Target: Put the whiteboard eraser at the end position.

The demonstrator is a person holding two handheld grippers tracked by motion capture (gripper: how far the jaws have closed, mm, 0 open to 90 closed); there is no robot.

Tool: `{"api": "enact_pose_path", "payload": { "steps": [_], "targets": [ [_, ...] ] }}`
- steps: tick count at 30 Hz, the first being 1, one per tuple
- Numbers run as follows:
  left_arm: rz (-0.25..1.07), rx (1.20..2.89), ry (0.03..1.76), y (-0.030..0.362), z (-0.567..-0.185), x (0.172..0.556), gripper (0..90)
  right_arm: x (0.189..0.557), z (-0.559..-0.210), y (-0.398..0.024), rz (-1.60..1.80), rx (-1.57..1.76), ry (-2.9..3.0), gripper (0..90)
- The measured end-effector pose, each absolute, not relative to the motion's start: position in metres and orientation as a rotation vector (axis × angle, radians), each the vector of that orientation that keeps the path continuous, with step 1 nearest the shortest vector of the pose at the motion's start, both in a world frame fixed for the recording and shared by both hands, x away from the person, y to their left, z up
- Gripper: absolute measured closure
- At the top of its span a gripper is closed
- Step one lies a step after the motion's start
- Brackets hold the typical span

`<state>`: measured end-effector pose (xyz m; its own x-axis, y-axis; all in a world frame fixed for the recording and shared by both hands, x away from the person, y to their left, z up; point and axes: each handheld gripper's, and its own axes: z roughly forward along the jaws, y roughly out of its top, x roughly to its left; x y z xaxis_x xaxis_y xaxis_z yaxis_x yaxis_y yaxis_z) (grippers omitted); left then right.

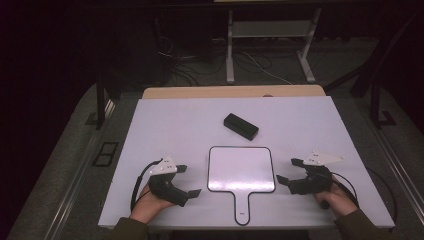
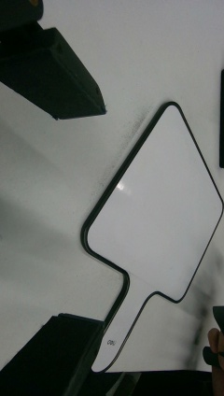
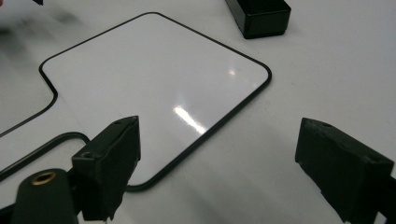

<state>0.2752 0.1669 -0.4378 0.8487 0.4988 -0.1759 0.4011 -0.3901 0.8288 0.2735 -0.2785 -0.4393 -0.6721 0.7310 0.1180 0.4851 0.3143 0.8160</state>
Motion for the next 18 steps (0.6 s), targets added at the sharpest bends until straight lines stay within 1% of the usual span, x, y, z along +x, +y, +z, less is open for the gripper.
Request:
{"api": "enact_pose_path", "payload": {
  "steps": [9,18],
  "targets": [
    [0.125,2.027,0.663,0.167,-0.438,0.275,0.0,0.263,-0.447,-0.294,1.275,1.120,2.312,12.8],
    [0.131,2.033,0.659,0.167,-0.438,0.275,0.0,0.260,-0.449,-0.299,1.273,1.124,2.312,12.8]
  ]
}}
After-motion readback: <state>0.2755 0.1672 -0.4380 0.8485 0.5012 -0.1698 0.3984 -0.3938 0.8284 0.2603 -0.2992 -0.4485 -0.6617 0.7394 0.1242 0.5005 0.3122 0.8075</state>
